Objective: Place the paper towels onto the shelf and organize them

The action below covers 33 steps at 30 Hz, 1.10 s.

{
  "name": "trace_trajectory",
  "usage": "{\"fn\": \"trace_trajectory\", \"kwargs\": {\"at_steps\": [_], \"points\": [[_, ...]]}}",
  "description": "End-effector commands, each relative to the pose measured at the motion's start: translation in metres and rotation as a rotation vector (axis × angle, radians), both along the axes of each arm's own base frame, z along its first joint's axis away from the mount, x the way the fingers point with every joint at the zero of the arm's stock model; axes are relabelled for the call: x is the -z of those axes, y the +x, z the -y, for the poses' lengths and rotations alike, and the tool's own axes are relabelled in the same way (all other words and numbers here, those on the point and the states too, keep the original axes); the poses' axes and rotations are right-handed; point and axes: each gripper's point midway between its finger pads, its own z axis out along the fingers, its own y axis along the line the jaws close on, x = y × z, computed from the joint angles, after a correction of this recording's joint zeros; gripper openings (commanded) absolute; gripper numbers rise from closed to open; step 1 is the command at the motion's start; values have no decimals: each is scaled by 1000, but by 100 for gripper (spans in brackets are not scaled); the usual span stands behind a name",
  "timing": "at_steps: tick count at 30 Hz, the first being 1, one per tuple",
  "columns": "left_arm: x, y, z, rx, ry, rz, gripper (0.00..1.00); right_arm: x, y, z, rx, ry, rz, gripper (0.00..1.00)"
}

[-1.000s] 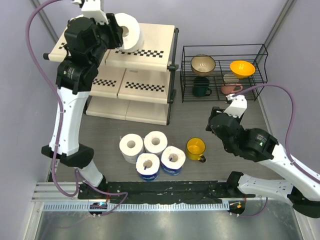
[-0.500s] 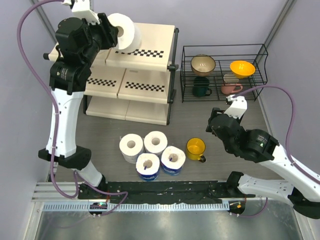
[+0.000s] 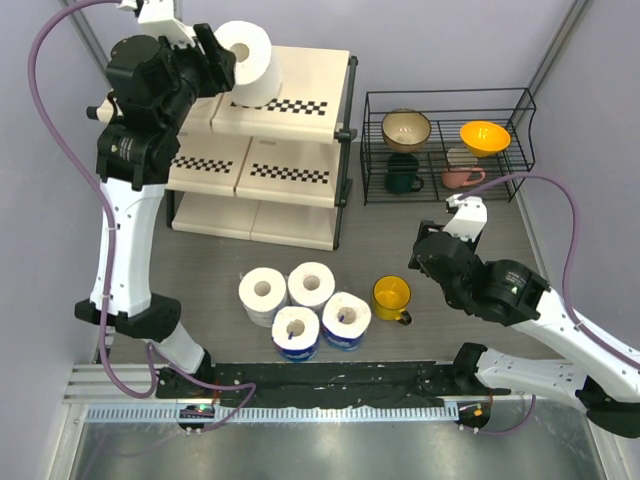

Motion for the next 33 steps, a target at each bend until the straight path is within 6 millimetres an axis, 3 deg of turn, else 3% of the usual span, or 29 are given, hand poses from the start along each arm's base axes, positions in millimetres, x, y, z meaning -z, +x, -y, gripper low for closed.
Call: {"fn": "trace_trajectory", "kwargs": {"at_steps": [1, 10, 16, 17, 18, 20, 21, 24, 27, 28, 33], "points": [[-35, -14, -6, 9, -36, 108, 57, 3, 3, -5, 16, 47, 10, 65], [-42, -13, -3, 33, -62, 140, 67, 7, 3, -7, 12, 42, 5, 64], [-72, -50, -12, 55, -110, 261, 75, 11, 4, -7, 12, 38, 2, 65], [-68, -51, -13, 53, -115, 257, 77, 11, 4, -8, 10, 43, 2, 65], [-85, -70, -21, 41, -133, 314, 78, 12, 4, -9, 8, 41, 0, 64], [-83, -78, -27, 26, -137, 326, 79, 13, 4, -9, 7, 42, -1, 64], [-94, -94, -34, 16, -149, 366, 79, 13, 4, -9, 8, 45, 1, 65], [-101, -116, -44, 0, -159, 408, 80, 11, 4, -9, 4, 45, 5, 65], [-95, -119, -54, -49, -147, 401, 80, 8, 4, -7, 6, 51, 11, 65], [-93, -120, -66, -115, -144, 397, 80, 7, 4, -7, 7, 53, 14, 65], [-50, -84, -115, -371, -122, 265, 83, 7, 4, -6, 4, 50, 15, 65]]}}
